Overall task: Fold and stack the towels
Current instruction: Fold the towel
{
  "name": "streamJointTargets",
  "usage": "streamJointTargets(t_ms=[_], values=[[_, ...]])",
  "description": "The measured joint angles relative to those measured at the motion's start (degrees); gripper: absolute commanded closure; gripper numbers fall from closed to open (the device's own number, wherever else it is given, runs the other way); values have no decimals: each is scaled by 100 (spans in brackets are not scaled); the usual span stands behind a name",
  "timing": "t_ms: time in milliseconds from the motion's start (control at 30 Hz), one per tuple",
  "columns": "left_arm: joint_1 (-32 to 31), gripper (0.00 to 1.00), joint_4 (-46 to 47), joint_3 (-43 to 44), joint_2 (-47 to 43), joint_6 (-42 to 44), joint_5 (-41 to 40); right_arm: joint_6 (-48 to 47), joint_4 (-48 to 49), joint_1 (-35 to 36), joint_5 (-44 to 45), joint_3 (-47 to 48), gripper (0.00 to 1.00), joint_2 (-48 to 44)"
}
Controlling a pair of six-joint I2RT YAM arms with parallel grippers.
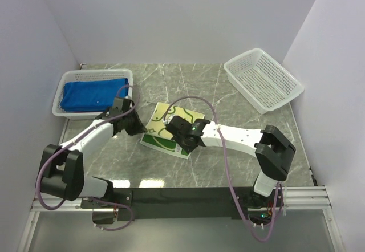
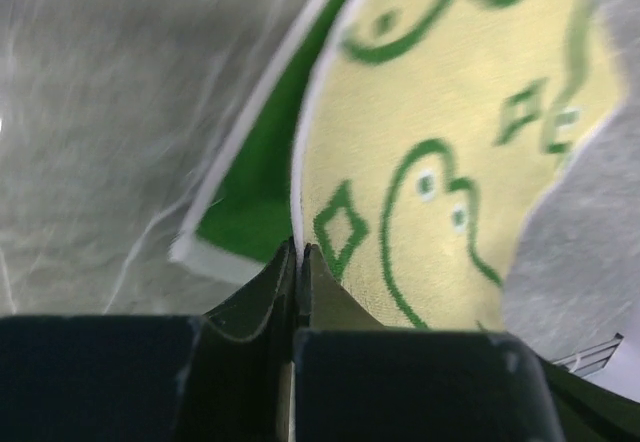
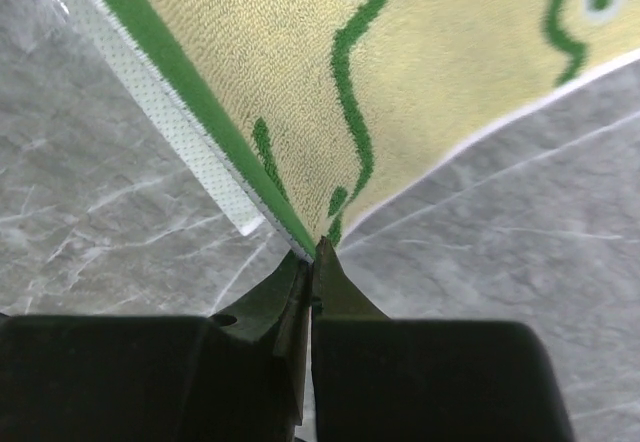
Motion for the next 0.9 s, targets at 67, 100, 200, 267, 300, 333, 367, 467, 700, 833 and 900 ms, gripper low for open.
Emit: streamJointTargets(t_ms=[67,100,200,267,300,333,367,467,700,833,900], values=[[-4,97,144,-402,20,-142,-9,48,216,31,-105,-219,97,31],[-4,97,177,-540,35,-192,-13,81,337,46,-157,-330,97,61],[-22,97,256,-868,140,-365,-59,170,586,105,-315,-535,97,205],[-46,96,337,-935,210,-435,-133,214,671,155,-369,-592,96,306],[-59,96,365,-940,234,-461,-168,234,686,177,-380,-599,95,339],[-79,96,402,-940,249,-485,-225,256,702,203,-389,-601,94,369],[-90,96,433,-940,260,-496,-260,278,710,229,-398,-603,93,385],[-142,96,490,-940,297,-501,-391,321,708,295,-404,-603,92,389],[-251,98,317,-841,284,-501,-520,426,514,422,-247,-522,92,389],[-299,99,39,-485,109,-485,-643,452,142,459,-46,-203,92,378],[-310,99,-24,-280,2,-463,-730,463,-24,459,55,-17,92,356]])
